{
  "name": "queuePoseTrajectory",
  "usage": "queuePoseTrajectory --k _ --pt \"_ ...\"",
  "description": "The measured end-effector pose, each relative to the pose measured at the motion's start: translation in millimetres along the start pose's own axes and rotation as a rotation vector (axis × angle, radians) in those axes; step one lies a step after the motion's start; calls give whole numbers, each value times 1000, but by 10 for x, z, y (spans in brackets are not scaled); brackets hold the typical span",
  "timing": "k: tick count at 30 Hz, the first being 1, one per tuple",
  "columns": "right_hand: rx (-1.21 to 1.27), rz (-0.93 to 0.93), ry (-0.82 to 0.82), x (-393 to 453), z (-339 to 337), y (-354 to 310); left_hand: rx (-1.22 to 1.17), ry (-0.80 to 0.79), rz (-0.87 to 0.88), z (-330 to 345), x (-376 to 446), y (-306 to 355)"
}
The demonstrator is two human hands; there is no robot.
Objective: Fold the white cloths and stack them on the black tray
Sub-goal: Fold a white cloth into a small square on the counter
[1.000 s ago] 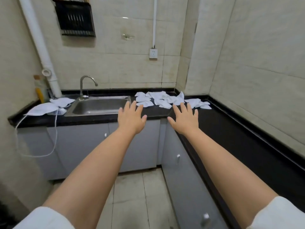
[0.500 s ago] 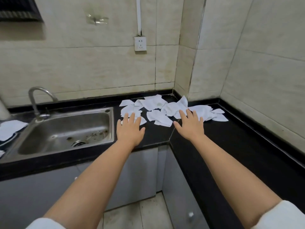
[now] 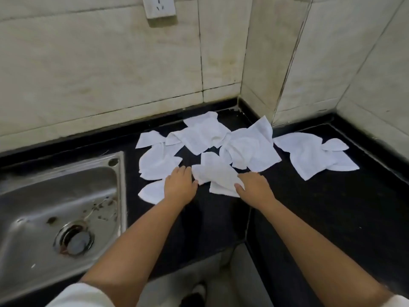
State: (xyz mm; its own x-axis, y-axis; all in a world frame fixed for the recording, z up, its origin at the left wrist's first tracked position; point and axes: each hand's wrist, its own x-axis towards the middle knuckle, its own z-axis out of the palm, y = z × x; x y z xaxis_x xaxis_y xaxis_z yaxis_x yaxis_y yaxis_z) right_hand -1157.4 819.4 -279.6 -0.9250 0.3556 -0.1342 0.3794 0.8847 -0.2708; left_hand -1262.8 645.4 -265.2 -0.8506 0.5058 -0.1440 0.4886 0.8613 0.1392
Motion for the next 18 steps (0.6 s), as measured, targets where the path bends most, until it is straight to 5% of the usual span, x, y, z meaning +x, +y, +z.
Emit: queuePoseTrajectory --k 7,14,18 --pt "80 68 -135 783 253 -101 -125 -248 127 359 1045 -97" --pt "-131 362 -92 1103 362 -375 -338 -269 304 416 1245 -390" --pt "-23 406 -102 949 171 -321 -463 -210 363 189 1244 -484"
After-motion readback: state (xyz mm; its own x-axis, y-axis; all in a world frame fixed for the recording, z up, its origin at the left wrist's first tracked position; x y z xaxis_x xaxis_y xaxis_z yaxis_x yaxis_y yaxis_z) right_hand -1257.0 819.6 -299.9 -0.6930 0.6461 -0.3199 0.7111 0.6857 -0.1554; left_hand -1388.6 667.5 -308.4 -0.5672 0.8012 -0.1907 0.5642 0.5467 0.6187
